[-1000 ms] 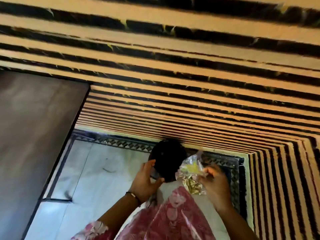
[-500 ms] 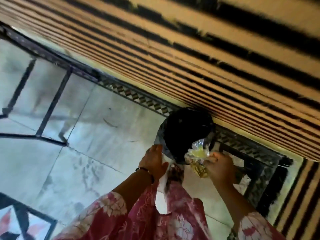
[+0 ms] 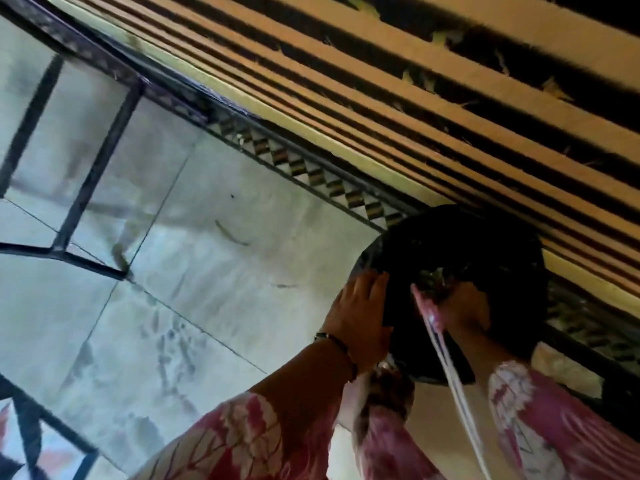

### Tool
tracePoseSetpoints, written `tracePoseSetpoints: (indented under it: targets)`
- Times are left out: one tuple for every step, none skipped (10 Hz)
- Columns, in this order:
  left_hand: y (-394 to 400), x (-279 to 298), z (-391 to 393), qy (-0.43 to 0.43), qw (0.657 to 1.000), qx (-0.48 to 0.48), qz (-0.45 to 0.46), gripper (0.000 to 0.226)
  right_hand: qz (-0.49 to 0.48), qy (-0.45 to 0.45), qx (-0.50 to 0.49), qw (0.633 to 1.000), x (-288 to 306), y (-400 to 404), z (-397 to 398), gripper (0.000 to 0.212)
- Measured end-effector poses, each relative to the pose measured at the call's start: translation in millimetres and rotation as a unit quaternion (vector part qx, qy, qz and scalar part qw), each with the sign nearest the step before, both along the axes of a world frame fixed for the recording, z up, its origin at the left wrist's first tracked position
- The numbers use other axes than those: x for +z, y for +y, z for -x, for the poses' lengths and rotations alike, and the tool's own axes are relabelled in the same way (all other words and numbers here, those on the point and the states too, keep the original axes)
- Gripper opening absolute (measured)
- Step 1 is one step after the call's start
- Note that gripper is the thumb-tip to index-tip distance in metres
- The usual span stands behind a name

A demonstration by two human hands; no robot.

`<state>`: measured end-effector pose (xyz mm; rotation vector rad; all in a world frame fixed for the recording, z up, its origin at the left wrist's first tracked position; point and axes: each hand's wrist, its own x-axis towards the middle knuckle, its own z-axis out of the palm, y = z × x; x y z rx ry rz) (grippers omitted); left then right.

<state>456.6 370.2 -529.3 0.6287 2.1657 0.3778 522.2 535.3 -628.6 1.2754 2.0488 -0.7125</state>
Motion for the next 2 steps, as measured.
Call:
tracePoseSetpoints:
  targets:
    - [0, -5, 1, -0.006, 1.0, -0.003, -0.009, 0.073, 0.012, -0.04, 0.011, 0.999, -12, -4, 2, 0.039]
    - [-2, 1, -1, -0.024, 1.0, 0.005, -0.008, 0.07, 0.048, 0.008, 0.01, 0.999, 4, -11, -2, 0.041]
